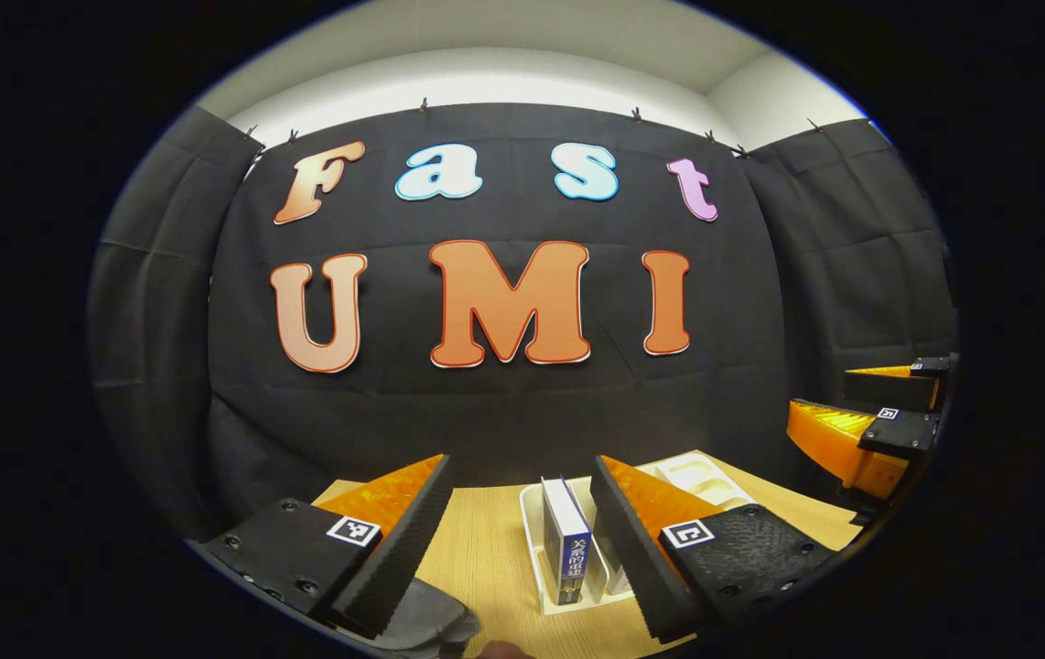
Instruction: Open the schoolbag, grab two books from the bookshelf and put them into the schoolbag.
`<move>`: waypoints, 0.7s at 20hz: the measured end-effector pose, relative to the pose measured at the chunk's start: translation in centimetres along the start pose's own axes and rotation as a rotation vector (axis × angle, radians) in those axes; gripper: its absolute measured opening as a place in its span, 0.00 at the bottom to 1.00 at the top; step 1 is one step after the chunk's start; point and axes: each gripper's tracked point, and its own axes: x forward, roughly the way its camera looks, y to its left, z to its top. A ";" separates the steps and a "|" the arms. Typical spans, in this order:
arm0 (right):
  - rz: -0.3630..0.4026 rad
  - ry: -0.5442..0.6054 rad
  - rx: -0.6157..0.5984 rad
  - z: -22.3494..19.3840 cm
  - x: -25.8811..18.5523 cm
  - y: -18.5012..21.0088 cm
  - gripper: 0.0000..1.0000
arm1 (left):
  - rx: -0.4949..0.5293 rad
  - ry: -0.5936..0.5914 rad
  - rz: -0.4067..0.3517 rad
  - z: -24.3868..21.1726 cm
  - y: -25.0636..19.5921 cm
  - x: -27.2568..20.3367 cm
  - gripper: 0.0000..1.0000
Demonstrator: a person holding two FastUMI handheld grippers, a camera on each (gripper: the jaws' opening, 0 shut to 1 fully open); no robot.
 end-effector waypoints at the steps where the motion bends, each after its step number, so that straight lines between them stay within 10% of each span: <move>1: 0.000 -0.002 0.004 0.2 0.0 -0.1 0.97 | -0.001 -0.001 -0.005 0.1 -0.2 0.1 0.96; 14: -0.057 -0.011 -0.007 1.1 0.2 -1.9 0.98 | -0.003 -0.009 -0.039 0.4 -1.2 1.9 0.96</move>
